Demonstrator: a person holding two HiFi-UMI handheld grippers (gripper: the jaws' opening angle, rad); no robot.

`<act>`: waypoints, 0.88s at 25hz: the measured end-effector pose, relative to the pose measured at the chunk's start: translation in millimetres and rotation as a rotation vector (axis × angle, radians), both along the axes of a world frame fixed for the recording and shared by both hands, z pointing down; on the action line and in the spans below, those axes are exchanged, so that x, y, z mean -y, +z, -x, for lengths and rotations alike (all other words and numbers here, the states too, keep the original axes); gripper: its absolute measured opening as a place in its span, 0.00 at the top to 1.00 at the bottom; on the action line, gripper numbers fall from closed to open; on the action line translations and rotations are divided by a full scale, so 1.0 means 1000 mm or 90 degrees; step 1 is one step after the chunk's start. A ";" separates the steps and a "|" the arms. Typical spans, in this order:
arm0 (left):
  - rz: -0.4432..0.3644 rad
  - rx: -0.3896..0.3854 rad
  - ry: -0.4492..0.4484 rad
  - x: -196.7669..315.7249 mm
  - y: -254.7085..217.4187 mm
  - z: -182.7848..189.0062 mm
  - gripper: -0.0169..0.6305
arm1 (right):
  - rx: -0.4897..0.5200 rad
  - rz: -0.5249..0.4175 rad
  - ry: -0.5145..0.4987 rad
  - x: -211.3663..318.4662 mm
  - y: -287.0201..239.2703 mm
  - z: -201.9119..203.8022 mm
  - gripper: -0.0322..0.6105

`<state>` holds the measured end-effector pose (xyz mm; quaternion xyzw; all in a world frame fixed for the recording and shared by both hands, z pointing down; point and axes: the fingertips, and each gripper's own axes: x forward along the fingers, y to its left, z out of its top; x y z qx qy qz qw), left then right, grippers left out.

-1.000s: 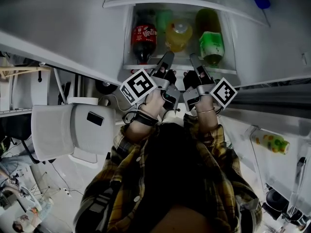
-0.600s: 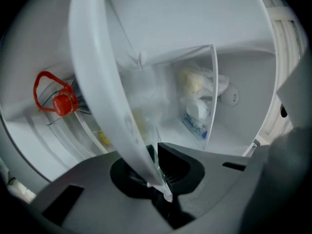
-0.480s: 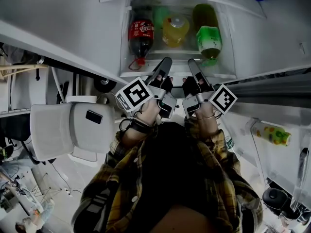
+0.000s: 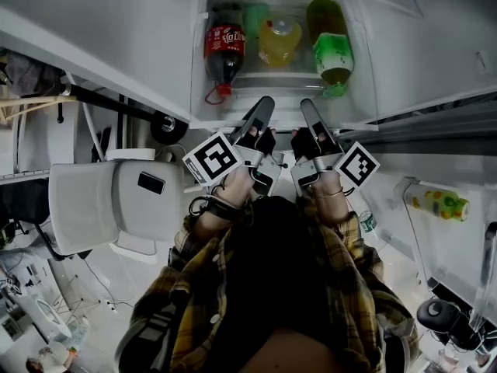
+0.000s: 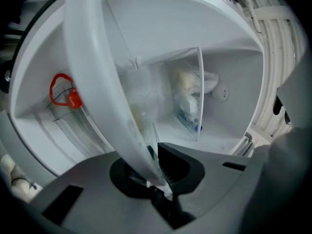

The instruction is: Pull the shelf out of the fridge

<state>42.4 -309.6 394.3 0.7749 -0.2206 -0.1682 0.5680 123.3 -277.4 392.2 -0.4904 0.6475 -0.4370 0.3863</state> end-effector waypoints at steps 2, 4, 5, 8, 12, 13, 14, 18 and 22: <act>-0.004 -0.004 0.003 -0.014 -0.003 0.005 0.92 | 0.000 -0.002 0.000 -0.014 -0.002 0.006 0.88; -0.006 -0.003 0.005 -0.025 -0.004 0.009 0.92 | 0.002 -0.002 -0.002 -0.024 -0.004 0.009 0.88; -0.004 0.003 0.005 -0.028 -0.003 0.011 0.92 | 0.001 -0.001 -0.003 -0.027 -0.004 0.010 0.88; 0.020 0.039 0.001 -0.037 0.007 0.018 0.92 | -0.002 -0.003 -0.004 -0.034 -0.006 0.012 0.88; 0.008 0.025 0.003 -0.045 0.003 0.019 0.92 | 0.003 -0.006 -0.003 -0.043 -0.007 0.014 0.87; 0.012 0.026 0.003 -0.049 0.003 0.020 0.92 | 0.006 -0.005 -0.002 -0.046 -0.008 0.015 0.87; 0.010 0.022 0.005 -0.052 0.001 0.020 0.92 | 0.007 -0.005 -0.001 -0.049 -0.009 0.016 0.87; -0.007 0.014 0.015 -0.056 -0.003 0.022 0.91 | 0.002 -0.007 0.000 -0.054 -0.012 0.019 0.87; 0.010 0.018 0.015 -0.062 0.002 0.025 0.91 | 0.007 -0.005 0.004 -0.060 -0.010 0.020 0.87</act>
